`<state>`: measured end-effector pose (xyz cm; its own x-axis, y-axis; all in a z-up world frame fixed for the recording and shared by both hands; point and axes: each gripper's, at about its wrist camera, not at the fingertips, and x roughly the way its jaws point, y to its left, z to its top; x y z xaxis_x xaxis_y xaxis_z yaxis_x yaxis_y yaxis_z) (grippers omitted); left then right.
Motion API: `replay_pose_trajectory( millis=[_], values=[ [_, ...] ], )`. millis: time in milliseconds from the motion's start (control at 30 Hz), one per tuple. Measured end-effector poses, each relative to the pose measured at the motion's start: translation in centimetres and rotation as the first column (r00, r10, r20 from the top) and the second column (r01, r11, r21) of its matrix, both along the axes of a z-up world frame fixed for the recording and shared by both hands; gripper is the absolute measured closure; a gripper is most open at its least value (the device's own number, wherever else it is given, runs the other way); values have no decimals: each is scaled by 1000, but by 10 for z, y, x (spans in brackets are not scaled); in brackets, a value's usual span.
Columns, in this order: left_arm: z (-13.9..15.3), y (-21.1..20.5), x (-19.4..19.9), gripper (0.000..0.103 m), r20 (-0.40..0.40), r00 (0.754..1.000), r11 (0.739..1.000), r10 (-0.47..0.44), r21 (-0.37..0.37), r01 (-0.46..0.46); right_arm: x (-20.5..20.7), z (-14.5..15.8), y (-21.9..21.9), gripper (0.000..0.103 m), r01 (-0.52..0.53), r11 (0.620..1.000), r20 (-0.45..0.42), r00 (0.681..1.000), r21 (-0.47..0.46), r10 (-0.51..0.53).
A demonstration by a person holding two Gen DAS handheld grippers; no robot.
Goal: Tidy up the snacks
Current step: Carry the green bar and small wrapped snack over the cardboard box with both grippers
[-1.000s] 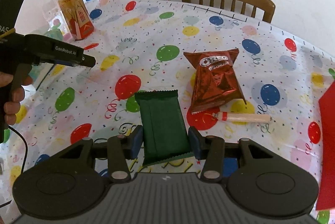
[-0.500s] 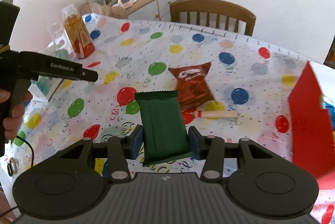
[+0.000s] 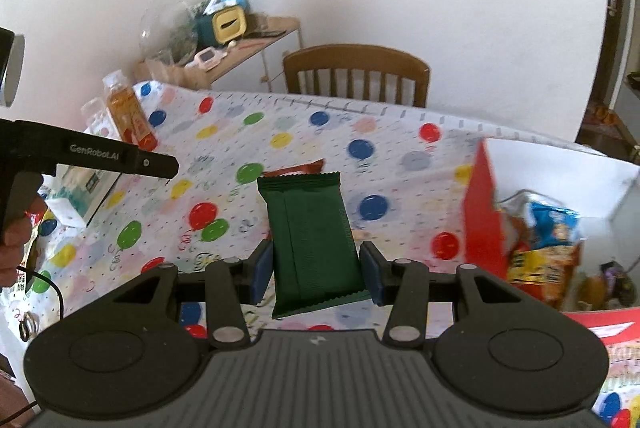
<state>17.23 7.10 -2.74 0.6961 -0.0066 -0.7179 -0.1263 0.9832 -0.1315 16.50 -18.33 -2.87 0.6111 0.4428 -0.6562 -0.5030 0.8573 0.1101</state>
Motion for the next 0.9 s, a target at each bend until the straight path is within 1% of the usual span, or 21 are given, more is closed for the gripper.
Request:
replay_pose_trajectory(
  millis=[167,367,633,900],
  values=[
    [15,-42,-1,63,31,998,998,-61,14,60,1,9,-35,57,36,999,12,999,11,-36],
    [24,-93,4,63,48,992,993,-120,9,120,2,16,-80,57,73,997,23,997,18,-73],
    [28,-164,14,63,36,980,980,-196,18,196,9,21,-137,57,113,993,21,993,18,-114],
    [23,-232,28,63,9,964,963,-266,39,266,20,20,-190,57,149,989,13,989,7,-149]
  ],
)
